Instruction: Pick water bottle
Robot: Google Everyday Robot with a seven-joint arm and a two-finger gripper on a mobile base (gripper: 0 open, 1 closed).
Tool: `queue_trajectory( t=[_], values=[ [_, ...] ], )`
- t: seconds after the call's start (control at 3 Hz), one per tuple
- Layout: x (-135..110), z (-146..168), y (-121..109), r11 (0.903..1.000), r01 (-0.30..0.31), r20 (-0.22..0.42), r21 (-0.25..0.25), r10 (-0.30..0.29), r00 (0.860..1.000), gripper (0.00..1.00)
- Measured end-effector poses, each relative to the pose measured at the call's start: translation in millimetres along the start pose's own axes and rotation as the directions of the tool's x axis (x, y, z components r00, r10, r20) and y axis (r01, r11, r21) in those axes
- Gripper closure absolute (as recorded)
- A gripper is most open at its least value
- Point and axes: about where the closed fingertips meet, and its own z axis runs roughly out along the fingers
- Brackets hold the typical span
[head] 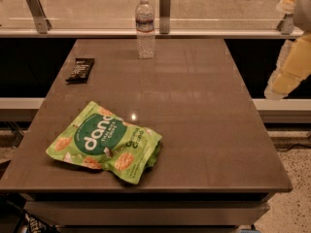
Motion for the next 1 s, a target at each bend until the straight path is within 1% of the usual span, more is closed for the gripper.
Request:
queue_trajectory(
  t=[0.33,0.67,1.0],
  values=[
    [-3.5,0.7,-21.0,0.9958,-0.071,0.061,0.058,0.068,0.996,0.00],
    [-9.7,8.8,-39.2,0.9779,-0.178,0.180,0.110,0.157,0.971,0.00],
    [-16.6,20.1,-59.5,0.9504,-0.278,0.317,0.139,0.224,0.922,0.00]
  ],
)
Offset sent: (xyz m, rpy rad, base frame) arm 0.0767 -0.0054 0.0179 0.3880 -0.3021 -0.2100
